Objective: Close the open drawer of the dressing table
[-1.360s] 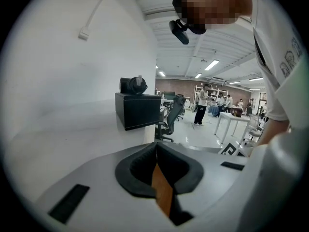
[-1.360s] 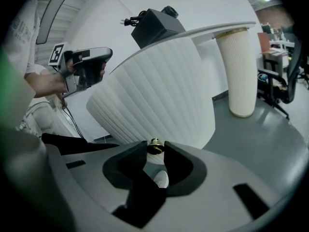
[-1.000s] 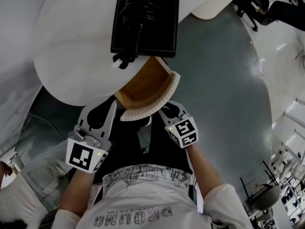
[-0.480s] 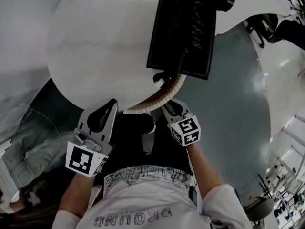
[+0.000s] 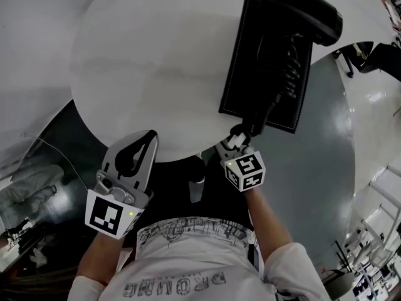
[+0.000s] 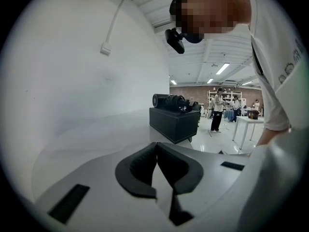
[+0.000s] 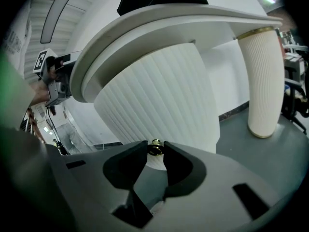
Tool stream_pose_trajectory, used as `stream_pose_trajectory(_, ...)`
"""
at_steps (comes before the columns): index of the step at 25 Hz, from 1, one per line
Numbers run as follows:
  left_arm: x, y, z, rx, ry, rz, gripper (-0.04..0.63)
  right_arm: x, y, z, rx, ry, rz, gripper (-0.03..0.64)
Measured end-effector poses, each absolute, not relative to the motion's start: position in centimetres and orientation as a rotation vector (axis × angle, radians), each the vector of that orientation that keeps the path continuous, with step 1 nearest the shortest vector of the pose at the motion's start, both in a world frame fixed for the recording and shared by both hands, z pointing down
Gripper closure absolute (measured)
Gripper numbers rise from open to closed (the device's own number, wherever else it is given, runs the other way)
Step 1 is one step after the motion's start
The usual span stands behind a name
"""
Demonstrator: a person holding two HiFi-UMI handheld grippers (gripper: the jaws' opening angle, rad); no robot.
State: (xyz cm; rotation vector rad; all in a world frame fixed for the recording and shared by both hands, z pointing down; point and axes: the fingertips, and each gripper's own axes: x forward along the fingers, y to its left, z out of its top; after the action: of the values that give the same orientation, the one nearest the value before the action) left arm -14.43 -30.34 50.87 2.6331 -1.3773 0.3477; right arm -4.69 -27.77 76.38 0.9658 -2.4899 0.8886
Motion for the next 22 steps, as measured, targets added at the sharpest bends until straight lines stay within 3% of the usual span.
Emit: stream_pose_trajectory(22, -13.5, -29.6, 49.1, 2.745, -1.327, 0.294, 0.574, -7.7, -31.9, 76.0, 1.061, -2.569, 0.841, 0.502)
